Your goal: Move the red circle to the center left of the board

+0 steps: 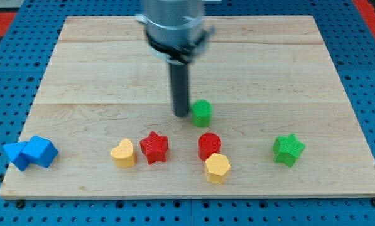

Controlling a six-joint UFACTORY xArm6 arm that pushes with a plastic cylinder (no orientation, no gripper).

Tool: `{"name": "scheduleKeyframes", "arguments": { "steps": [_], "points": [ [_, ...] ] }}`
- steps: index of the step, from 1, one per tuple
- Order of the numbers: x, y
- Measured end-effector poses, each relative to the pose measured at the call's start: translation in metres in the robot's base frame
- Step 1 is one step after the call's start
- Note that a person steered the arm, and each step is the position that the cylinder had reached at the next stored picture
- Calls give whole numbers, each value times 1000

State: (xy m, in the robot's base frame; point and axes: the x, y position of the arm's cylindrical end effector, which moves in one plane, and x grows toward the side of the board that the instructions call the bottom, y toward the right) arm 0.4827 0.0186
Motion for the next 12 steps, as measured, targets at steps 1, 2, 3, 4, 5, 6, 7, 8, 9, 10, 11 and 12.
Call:
{"name": "scheduleKeyframes", "arguments": {
  "steps": [1,2,3,4,5,6,7,8,9,10,11,12],
  "points": [
    [29,86],
    [10,50],
    [-15,30],
    [-15,34],
    [-15,29],
    [-15,29],
    [-15,29],
    [-15,31],
    [-15,33],
    [-15,34],
    [19,57],
    [51,54]
  ]
}}
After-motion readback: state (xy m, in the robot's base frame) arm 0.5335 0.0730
